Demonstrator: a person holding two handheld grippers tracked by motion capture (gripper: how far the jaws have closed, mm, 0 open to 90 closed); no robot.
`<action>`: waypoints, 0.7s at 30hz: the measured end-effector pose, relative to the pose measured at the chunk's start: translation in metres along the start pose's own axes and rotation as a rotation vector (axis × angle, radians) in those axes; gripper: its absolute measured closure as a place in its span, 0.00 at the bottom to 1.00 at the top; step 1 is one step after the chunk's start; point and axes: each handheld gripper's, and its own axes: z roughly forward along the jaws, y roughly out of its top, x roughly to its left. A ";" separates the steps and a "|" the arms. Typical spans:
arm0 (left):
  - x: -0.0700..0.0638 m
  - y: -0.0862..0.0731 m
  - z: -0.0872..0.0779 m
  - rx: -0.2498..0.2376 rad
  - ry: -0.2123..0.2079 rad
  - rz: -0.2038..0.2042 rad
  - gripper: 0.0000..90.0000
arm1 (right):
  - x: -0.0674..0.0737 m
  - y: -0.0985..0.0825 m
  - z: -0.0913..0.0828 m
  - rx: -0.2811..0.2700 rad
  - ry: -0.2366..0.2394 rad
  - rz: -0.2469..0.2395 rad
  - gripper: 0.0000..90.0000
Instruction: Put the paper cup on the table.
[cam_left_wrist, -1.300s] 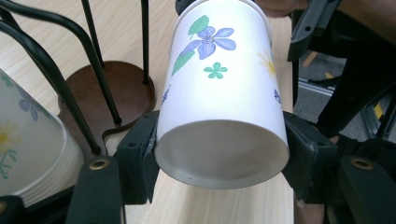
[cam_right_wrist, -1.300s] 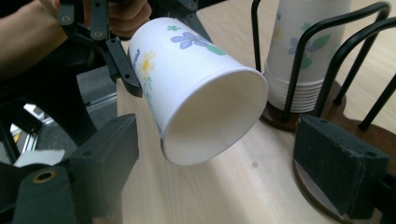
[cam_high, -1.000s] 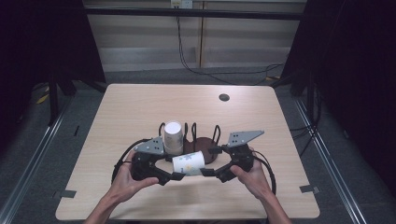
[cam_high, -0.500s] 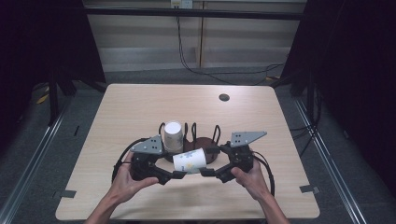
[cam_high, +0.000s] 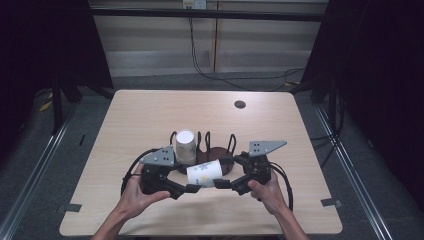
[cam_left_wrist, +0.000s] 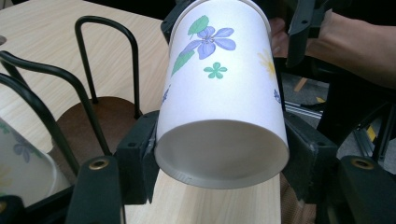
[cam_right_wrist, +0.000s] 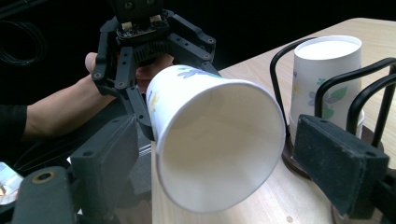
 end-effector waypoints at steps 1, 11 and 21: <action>0.000 0.000 0.000 -0.001 -0.002 0.000 0.41 | 0.000 0.000 0.000 0.000 0.003 -0.001 0.15; -0.002 0.002 -0.003 -0.026 -0.009 0.001 0.41 | 0.000 -0.002 0.005 0.002 0.033 0.010 0.16; -0.004 0.004 -0.001 -0.032 -0.036 0.004 0.41 | -0.001 -0.002 0.007 -0.009 0.068 0.027 0.20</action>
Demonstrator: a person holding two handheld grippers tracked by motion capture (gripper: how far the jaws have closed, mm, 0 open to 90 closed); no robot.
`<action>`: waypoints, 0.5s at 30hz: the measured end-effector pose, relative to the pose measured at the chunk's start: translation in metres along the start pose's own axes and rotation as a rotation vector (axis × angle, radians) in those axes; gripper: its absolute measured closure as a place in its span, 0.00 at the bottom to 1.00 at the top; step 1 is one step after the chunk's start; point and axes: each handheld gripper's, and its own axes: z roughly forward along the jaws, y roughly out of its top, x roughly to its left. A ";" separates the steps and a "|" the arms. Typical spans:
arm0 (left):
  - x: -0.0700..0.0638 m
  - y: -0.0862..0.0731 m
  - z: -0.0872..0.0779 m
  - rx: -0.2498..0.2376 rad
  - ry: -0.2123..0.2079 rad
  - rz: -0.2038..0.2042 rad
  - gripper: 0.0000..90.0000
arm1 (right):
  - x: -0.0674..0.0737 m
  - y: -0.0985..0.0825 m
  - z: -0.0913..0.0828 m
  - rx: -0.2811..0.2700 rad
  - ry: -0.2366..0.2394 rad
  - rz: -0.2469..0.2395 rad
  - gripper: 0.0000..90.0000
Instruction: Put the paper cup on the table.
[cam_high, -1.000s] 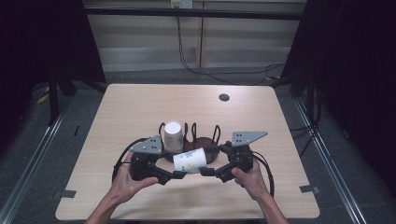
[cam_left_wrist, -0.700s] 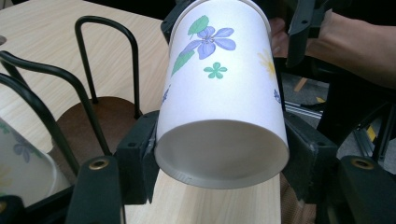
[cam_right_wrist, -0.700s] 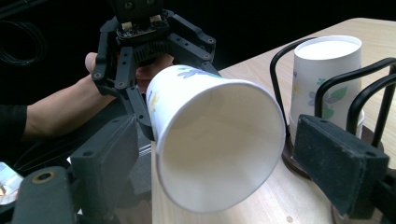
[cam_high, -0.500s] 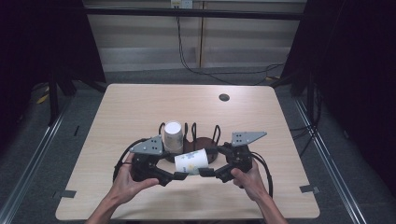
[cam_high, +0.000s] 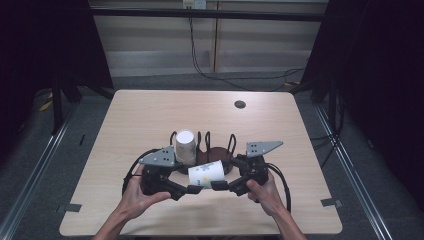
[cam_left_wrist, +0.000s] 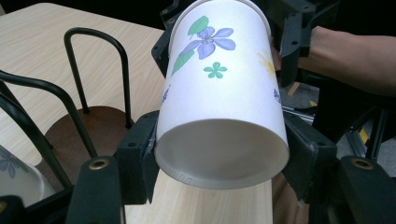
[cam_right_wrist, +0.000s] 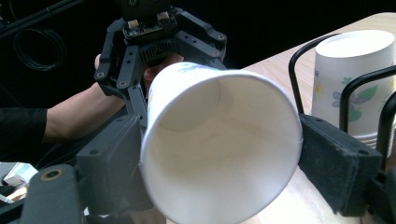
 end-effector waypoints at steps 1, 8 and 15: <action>0.000 0.000 0.000 0.005 0.002 0.005 0.41 | 0.000 0.000 0.001 0.001 0.003 0.001 0.22; 0.000 -0.001 0.003 0.015 -0.009 0.004 0.41 | -0.001 -0.002 0.005 0.020 0.018 0.004 0.22; 0.004 -0.003 0.004 0.016 -0.022 -0.010 0.40 | -0.003 -0.003 0.005 0.026 0.013 0.011 0.25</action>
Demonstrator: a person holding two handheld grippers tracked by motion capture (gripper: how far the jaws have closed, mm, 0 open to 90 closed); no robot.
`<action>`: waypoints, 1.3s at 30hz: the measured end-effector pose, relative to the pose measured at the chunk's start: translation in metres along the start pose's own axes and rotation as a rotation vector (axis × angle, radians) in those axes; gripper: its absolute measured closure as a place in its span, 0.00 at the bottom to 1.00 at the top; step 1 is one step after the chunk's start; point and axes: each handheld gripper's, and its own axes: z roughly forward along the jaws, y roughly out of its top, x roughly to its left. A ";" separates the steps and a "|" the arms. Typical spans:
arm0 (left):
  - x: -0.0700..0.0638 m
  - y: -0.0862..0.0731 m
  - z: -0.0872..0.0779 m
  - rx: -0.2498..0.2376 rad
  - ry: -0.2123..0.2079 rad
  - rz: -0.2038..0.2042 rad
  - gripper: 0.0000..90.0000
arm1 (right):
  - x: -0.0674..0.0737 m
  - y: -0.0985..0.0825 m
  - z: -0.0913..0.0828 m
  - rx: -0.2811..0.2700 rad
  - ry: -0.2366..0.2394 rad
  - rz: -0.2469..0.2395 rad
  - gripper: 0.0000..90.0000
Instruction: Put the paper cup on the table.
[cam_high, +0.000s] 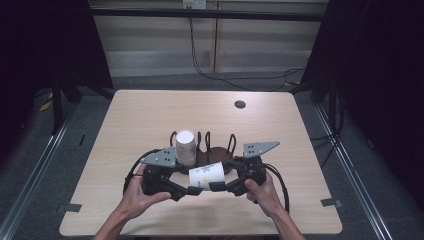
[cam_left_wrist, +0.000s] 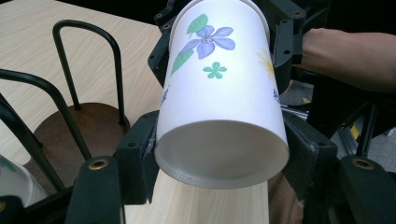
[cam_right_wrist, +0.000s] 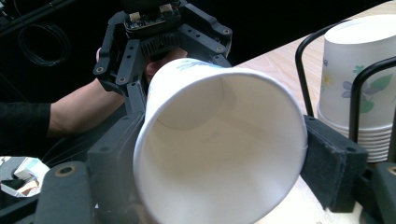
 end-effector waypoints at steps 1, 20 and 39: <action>0.001 0.000 0.000 0.001 0.000 -0.001 0.40 | 0.000 0.000 0.000 0.001 0.000 0.000 0.25; 0.002 -0.003 0.002 0.029 0.019 -0.009 0.35 | 0.000 0.000 0.000 0.006 0.002 0.005 0.31; 0.006 -0.004 0.004 0.044 0.055 -0.029 0.18 | -0.002 0.001 -0.005 0.002 -0.005 0.013 0.33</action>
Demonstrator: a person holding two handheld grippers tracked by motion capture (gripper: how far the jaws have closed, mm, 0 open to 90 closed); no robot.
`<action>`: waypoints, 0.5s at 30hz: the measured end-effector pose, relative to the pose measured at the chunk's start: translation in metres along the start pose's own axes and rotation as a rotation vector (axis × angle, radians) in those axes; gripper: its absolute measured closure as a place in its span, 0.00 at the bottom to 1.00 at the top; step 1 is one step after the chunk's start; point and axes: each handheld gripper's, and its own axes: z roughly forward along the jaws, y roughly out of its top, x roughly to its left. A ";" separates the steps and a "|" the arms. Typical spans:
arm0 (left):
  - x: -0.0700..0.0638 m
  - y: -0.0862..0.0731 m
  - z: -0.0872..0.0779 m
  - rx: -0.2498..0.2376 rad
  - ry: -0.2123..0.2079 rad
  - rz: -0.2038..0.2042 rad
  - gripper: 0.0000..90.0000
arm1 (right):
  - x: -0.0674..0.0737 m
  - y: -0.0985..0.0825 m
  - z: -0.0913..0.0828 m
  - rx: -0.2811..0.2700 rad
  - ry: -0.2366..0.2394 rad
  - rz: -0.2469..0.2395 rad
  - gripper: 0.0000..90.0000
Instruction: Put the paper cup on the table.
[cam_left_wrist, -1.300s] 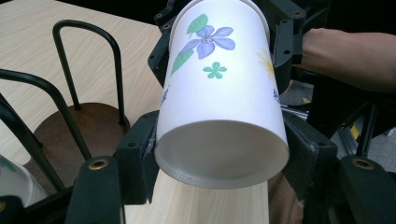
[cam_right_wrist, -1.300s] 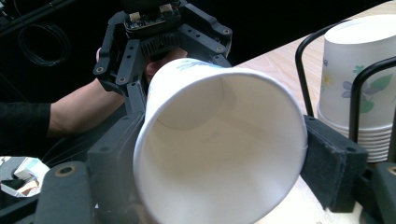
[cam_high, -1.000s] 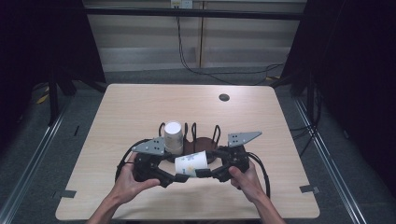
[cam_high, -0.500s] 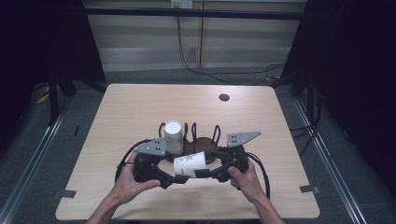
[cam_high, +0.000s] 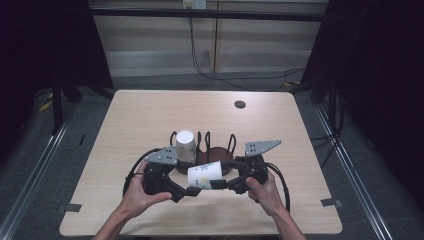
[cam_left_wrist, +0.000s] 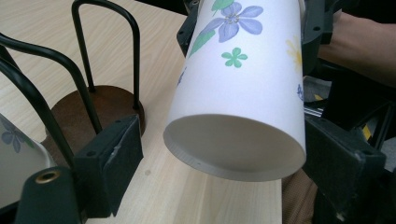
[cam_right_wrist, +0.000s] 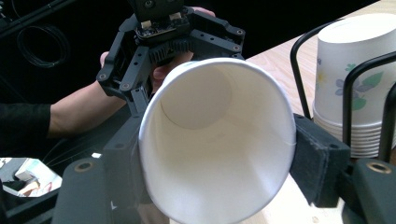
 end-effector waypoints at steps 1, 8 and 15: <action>0.000 0.000 0.000 0.004 0.003 0.010 0.18 | 0.000 0.000 0.000 0.000 -0.005 -0.002 0.33; 0.001 -0.003 -0.002 0.014 0.014 0.029 0.18 | 0.000 0.001 -0.005 -0.001 -0.036 -0.015 0.33; 0.002 -0.005 -0.005 0.035 0.047 0.025 0.18 | 0.001 0.004 -0.016 -0.017 -0.059 -0.023 0.33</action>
